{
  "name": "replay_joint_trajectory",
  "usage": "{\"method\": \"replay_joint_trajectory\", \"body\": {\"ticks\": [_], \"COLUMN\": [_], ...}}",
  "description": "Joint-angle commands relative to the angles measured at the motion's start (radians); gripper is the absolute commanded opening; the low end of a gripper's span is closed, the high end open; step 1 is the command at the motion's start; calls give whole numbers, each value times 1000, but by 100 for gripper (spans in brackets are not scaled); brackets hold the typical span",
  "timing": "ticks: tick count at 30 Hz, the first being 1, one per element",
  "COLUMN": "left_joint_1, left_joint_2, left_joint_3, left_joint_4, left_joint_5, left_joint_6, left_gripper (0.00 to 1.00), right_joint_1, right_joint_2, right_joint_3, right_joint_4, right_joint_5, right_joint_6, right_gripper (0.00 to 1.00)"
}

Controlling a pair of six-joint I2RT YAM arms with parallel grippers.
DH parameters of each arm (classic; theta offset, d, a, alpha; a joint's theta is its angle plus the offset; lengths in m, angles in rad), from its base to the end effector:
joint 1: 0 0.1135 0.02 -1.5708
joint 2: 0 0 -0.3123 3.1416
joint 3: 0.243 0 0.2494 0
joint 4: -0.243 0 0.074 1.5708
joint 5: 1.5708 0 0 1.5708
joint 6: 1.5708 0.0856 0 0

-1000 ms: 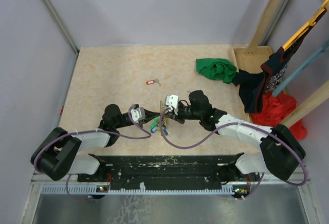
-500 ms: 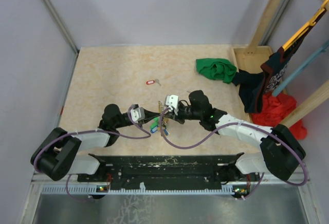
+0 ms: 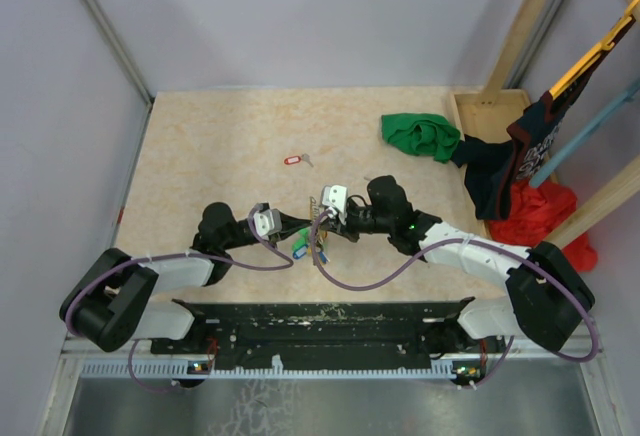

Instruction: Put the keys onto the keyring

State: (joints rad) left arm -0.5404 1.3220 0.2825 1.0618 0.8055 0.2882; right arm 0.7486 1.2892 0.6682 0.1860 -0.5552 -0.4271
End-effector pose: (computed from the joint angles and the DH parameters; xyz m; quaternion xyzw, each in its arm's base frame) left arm 0.1833 -0.1819 0.2409 0.5155 0.4760 -0.3546 0.6181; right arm 0.1877 0.2359 0.2596 -0.5723 0.5929 0.3108 0.4736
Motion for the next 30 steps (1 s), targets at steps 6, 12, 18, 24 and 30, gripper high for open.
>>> {"method": "replay_joint_trajectory", "body": {"ticks": [6, 12, 18, 24, 30], "left_joint_1": [3, 3, 3, 3, 3], "left_joint_2": [-9, -9, -8, 1, 5], "left_joint_3": [12, 12, 14, 18, 20], "left_joint_4": [34, 32, 32, 33, 32], "left_joint_5": [35, 34, 41, 52, 58], "left_joint_6": [-1, -1, -3, -4, -5], "left_gripper": [0, 0, 0, 0, 0], "right_joint_1": [5, 5, 5, 5, 5], "right_joint_2": [-25, -23, -24, -22, -18], "right_joint_3": [26, 28, 30, 31, 33], "right_joint_4": [45, 42, 49, 62, 68], "right_joint_5": [0, 2, -18, -14, -25], "right_joint_6": [-1, 1, 4, 11, 11], "right_gripper": [0, 0, 0, 0, 0]}}
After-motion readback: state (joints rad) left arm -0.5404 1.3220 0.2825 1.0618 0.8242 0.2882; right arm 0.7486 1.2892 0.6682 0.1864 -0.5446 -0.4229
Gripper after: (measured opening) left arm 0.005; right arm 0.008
